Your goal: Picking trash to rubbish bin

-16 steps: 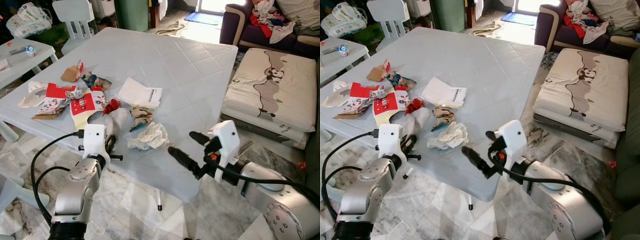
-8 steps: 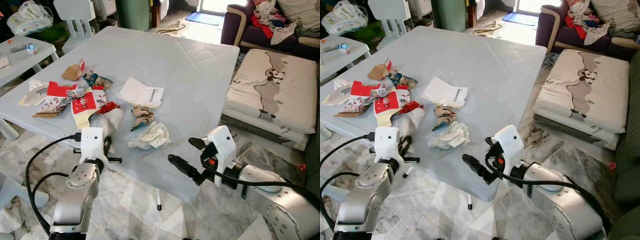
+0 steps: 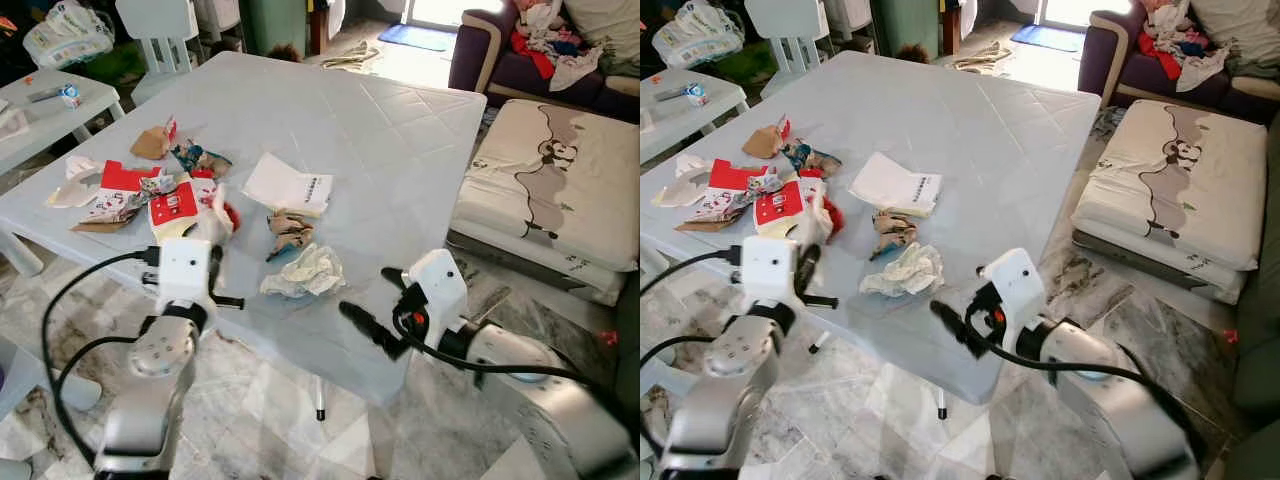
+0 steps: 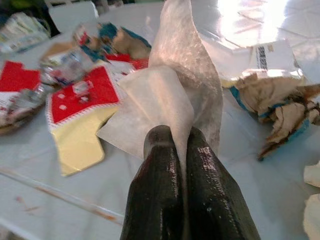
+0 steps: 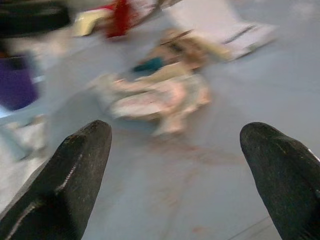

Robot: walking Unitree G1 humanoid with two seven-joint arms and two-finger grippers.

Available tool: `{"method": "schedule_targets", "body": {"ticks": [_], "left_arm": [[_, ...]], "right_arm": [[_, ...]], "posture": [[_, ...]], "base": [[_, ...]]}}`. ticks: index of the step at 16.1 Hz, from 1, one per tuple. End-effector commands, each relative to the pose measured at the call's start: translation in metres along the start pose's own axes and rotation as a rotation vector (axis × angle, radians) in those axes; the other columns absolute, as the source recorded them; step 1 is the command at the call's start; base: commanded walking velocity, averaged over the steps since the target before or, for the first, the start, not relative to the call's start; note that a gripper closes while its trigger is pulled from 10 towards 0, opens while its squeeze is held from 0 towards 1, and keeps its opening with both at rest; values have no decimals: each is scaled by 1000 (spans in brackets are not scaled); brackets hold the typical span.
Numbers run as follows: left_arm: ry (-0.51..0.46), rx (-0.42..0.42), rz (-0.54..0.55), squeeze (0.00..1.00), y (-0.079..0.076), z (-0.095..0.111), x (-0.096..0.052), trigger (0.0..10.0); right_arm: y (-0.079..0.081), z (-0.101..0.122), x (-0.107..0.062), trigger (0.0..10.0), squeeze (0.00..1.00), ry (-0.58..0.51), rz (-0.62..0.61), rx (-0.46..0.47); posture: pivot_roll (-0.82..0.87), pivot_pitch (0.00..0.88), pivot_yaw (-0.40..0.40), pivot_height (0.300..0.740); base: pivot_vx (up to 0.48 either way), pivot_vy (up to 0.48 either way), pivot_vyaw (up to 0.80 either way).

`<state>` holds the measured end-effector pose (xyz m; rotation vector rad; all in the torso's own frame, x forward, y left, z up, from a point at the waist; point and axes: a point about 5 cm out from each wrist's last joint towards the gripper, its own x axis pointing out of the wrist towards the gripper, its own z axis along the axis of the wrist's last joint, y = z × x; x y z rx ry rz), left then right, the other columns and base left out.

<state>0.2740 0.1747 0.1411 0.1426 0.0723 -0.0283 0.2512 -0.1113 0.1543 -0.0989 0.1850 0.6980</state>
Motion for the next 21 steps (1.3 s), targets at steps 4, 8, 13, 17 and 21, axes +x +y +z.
{"method": "schedule_targets", "body": {"ticks": [4,8,13,17,21], "left_arm": [[-28,9,-7,0,7,1,-22,0],[-21,4,-28,0,7,-3,-30,0],[-37,1,-62,0,8,-1,-31,0],[-36,0,-61,0,9,-1,-32,0],[-67,22,-51,0,10,4,-33,0]], "right_arm": [[-12,-4,18,10000,0,-52,-67,-51],[-16,0,26,10000,0,-96,-63,-65],[-14,11,38,10000,490,-209,-62,-70],[-5,11,45,10000,1000,-221,-26,-89],[3,10,57,10000,0,-242,-7,-81]], "posture": [[102,110,-5,740],[115,112,0,740],[123,115,16,740],[129,114,16,740],[128,118,23,740]], "base": [[0,0,0],[0,0,0],[0,0,0],[0,0,0],[0,0,0]]}}
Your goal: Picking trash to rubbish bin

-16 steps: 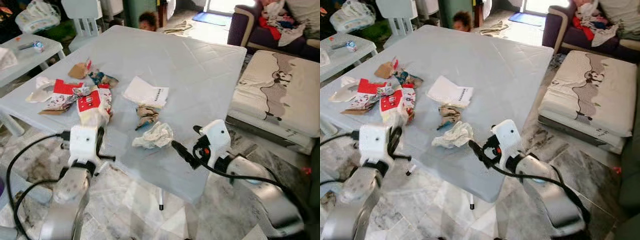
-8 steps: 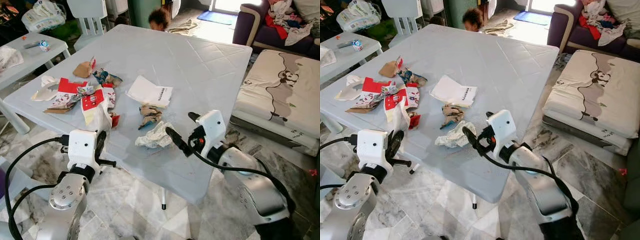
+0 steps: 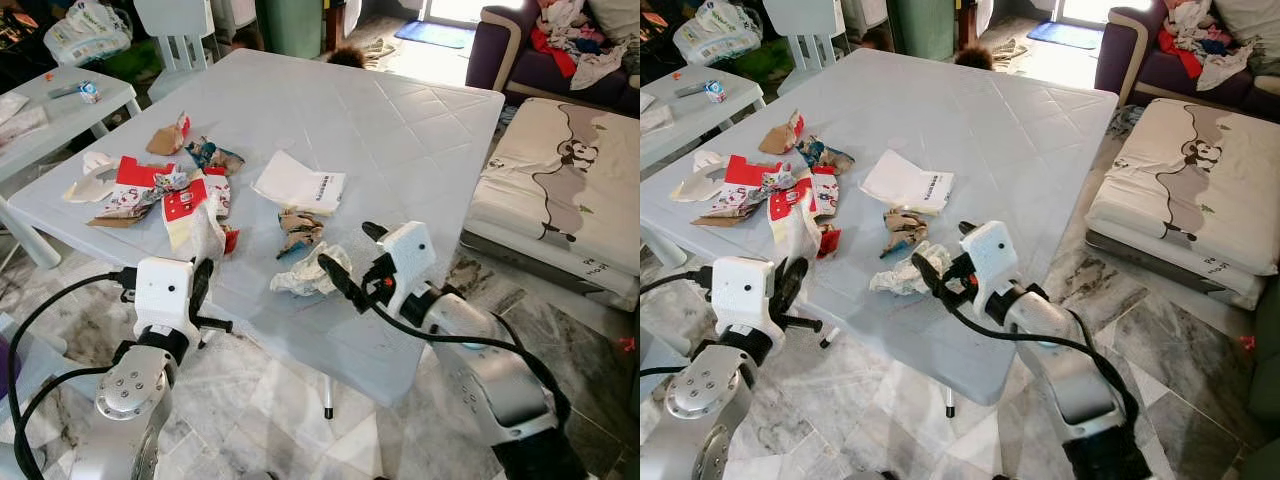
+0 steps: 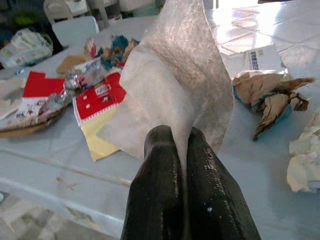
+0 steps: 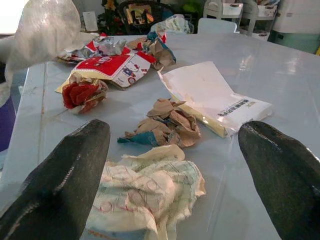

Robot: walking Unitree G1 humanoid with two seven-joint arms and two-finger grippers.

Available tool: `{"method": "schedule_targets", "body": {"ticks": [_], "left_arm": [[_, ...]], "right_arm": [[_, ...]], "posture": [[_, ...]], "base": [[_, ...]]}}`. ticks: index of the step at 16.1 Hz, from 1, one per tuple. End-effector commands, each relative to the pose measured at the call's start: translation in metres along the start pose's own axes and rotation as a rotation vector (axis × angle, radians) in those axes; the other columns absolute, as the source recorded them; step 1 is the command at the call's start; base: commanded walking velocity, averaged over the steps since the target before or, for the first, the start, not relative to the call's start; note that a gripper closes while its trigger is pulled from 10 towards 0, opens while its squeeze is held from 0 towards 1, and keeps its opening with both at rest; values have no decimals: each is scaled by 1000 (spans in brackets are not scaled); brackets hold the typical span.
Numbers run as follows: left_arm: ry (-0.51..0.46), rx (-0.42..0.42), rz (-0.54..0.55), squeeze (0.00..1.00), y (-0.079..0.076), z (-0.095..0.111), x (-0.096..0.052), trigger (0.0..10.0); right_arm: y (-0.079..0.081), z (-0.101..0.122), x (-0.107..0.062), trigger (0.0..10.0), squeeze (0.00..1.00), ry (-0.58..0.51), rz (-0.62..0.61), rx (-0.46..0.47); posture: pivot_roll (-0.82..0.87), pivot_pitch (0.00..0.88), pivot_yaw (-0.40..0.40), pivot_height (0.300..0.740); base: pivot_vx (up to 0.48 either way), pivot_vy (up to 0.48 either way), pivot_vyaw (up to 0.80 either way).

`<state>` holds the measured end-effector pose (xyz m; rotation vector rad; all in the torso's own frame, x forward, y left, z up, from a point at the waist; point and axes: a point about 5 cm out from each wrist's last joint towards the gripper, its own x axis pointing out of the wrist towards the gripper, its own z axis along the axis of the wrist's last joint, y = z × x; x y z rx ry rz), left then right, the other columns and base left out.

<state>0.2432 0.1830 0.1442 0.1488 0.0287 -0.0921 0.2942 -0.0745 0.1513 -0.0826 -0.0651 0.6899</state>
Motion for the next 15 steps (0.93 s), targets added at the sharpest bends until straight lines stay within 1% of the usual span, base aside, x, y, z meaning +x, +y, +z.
{"method": "schedule_targets", "body": {"ticks": [1,3,4,6,8,10,11,12,13,15], "left_arm": [[-5,20,16,0,3,0,-4,0],[9,23,21,0,3,-4,-9,0],[10,22,17,0,0,-5,-13,0],[9,20,15,0,-2,-5,-16,0],[15,31,30,0,-1,-3,-19,0],[61,53,81,0,5,-11,-35,0],[76,50,89,0,6,-14,-39,0],[83,51,101,0,6,-15,-43,0],[82,51,118,0,7,-15,-47,0],[80,49,130,0,6,-14,-49,0]], "right_arm": [[5,-1,6,10000,0,-6,13,-4],[10,-4,11,10000,0,-7,14,2],[17,-9,18,10000,0,4,25,19],[22,-13,24,10000,0,19,44,43],[29,-20,30,10000,0,44,72,43],[35,-24,36,10000,0,51,83,-10],[36,-24,36,10000,0,52,82,-28],[38,-25,36,10000,0,52,87,-47],[41,-29,37,10000,0,64,100,-104],[41,-36,38,10000,0,103,104,-170]], "posture": [[131,115,24,740],[141,116,24,740],[153,113,20,740],[160,112,18,740],[169,113,12,740],[184,112,7,740],[190,112,4,740],[197,111,1,740],[214,110,-8,740],[223,110,-13,740]], "base": [[0,0,0],[0,0,0],[0,0,0],[0,0,0],[0,0,0],[0,0,0],[0,0,0],[0,0,0],[0,0,0],[0,0,0]]}}
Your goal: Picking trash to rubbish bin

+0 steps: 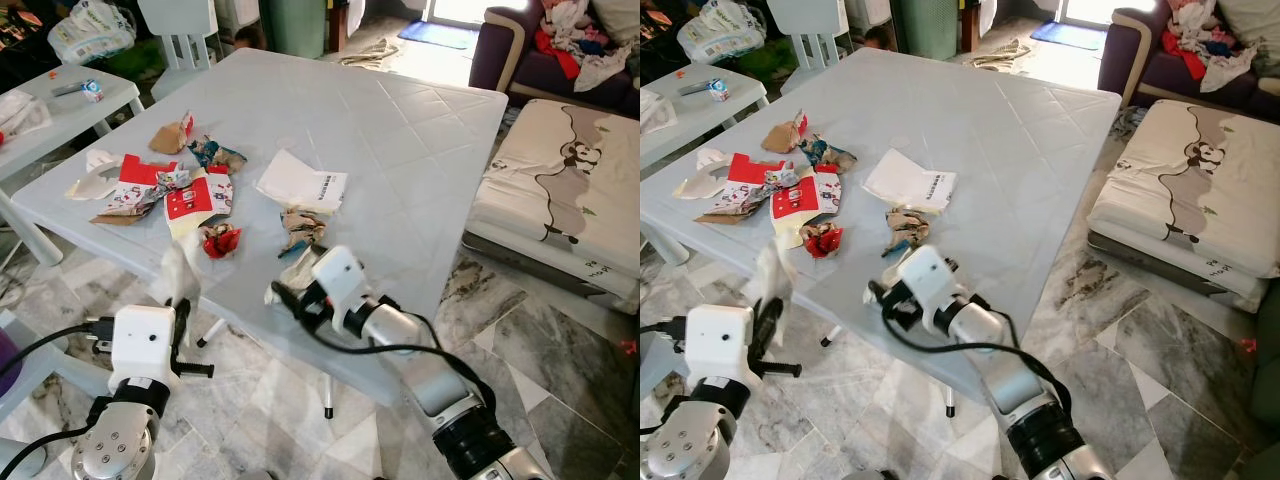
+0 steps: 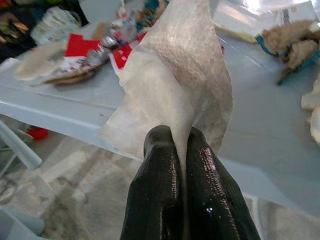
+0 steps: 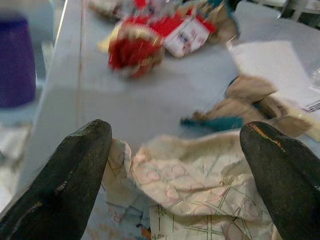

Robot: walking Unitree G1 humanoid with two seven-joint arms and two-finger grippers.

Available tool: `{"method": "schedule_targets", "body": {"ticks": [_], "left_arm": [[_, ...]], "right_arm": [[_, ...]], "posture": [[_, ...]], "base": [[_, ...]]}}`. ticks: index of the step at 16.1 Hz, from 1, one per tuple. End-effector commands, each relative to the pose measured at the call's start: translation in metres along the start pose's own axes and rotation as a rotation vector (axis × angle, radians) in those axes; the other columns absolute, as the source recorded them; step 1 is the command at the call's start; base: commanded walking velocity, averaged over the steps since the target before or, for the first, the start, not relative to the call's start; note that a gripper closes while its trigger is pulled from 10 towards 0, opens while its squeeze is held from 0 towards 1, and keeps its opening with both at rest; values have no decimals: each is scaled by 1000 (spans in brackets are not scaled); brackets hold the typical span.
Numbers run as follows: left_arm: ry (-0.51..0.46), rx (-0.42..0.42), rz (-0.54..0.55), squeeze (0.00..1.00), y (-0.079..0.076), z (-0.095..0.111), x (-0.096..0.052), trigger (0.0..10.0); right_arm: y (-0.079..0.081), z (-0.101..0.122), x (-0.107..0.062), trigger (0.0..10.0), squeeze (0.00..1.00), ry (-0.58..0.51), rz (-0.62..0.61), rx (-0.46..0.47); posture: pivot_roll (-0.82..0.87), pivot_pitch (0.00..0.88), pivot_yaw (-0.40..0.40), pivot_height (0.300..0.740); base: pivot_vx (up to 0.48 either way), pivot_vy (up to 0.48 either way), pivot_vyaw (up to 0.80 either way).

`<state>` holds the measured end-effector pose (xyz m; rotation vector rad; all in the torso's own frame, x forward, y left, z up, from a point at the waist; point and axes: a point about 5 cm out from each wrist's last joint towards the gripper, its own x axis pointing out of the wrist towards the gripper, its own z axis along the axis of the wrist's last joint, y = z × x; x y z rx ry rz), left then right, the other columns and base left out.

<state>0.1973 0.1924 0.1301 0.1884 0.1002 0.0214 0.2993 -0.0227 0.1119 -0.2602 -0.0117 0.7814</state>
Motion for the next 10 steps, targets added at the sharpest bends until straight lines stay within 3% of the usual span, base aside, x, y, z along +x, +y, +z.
{"method": "schedule_targets", "body": {"ticks": [1,4,5,6,10], "left_arm": [[-1,13,30,0,4,3,-4,0],[5,4,46,0,3,3,-8,0],[9,-5,44,0,2,2,-8,0],[11,-13,40,0,1,2,-8,0],[9,-31,16,0,-5,2,0,0]], "right_arm": [[0,-2,3,10000,0,14,0,-33],[4,-15,5,10000,0,77,36,-54],[5,-18,6,1529,0,88,36,-86],[4,-19,6,0,0,99,25,-87],[-3,-21,4,0,0,113,12,-124]], "posture": [[238,113,-24,740],[249,118,-37,740],[250,120,-41,740],[246,120,-44,740],[218,116,-49,740]], "base": [[0,0,0],[0,0,0],[0,0,0],[0,0,0],[0,0,0]]}}
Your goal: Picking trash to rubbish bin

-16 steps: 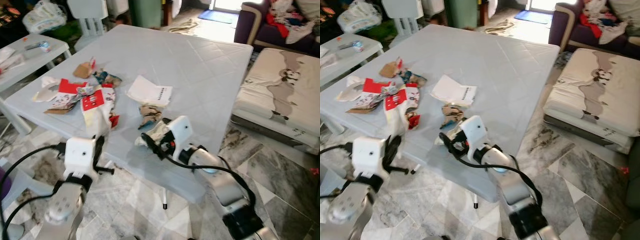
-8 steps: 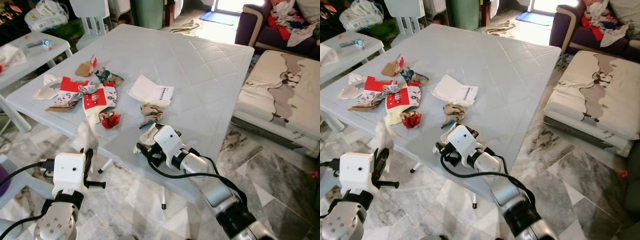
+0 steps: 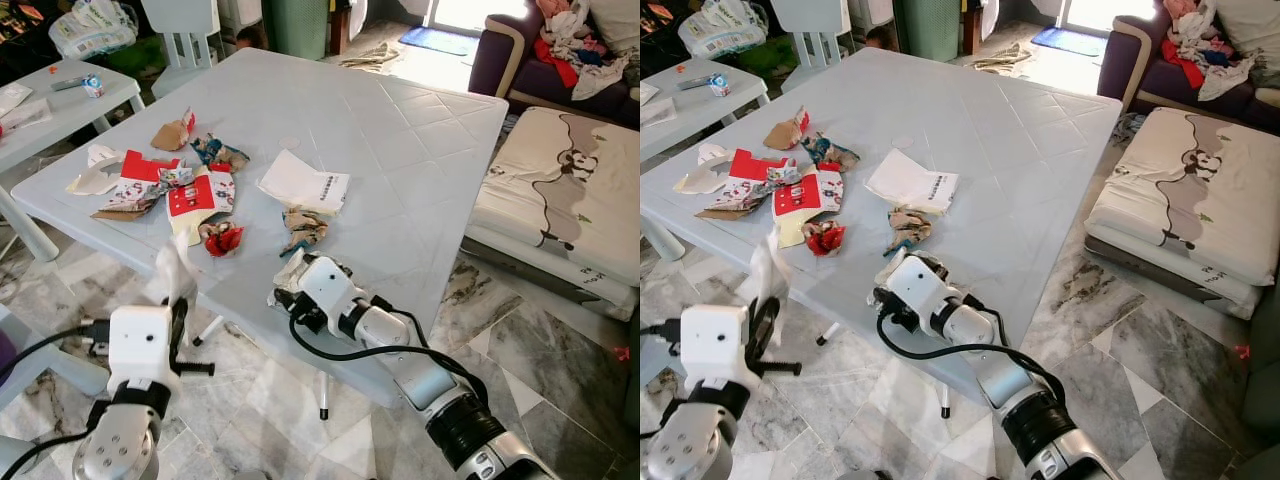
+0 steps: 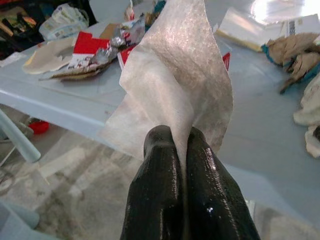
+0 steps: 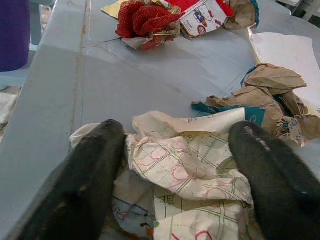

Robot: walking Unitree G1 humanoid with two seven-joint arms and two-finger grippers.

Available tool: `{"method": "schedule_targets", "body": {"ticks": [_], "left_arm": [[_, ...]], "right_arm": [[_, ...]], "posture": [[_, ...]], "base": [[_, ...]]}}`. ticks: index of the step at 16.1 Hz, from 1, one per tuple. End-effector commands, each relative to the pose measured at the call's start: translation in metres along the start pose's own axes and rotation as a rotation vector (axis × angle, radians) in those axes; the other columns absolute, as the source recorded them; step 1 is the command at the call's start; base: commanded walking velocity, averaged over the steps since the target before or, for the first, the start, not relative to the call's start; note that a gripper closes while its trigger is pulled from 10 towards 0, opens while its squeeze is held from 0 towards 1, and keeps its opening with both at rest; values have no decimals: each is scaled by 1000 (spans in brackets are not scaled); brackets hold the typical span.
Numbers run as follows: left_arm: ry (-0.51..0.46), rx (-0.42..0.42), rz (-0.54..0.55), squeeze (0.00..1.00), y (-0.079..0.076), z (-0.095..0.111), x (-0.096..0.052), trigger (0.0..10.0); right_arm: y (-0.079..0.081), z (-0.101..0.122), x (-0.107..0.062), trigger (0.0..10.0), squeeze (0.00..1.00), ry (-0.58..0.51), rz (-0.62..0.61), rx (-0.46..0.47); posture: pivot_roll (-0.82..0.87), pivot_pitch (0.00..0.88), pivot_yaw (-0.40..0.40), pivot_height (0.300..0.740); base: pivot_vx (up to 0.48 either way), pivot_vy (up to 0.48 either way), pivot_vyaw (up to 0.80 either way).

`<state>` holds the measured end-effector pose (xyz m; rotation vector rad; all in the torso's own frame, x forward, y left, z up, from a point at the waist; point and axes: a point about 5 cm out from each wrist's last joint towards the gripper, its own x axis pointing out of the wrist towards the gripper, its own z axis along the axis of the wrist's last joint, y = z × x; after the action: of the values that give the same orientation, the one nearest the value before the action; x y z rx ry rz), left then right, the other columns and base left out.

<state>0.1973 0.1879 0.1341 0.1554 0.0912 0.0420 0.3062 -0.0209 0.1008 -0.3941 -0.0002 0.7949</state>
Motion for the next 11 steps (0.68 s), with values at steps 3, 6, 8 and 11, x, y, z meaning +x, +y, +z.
{"method": "schedule_targets", "body": {"ticks": [3,6,8,11], "left_arm": [[7,-5,-9,0,-3,-2,7,0],[-2,-14,-10,0,-6,0,12,0],[-4,-19,-9,0,-7,0,12,0],[-3,-22,-5,0,-6,-1,14,0]], "right_arm": [[-9,-18,-9,0,0,85,-31,-17],[-12,-21,-12,0,0,100,-39,-26],[-13,-23,-13,0,0,115,-39,-30],[-14,-26,-15,0,0,132,-36,-29]], "posture": [[187,115,-56,740],[177,116,-63,740],[174,120,-67,740],[165,125,-71,740]], "base": [[0,0,0],[0,0,0],[0,0,0],[0,0,0]]}}
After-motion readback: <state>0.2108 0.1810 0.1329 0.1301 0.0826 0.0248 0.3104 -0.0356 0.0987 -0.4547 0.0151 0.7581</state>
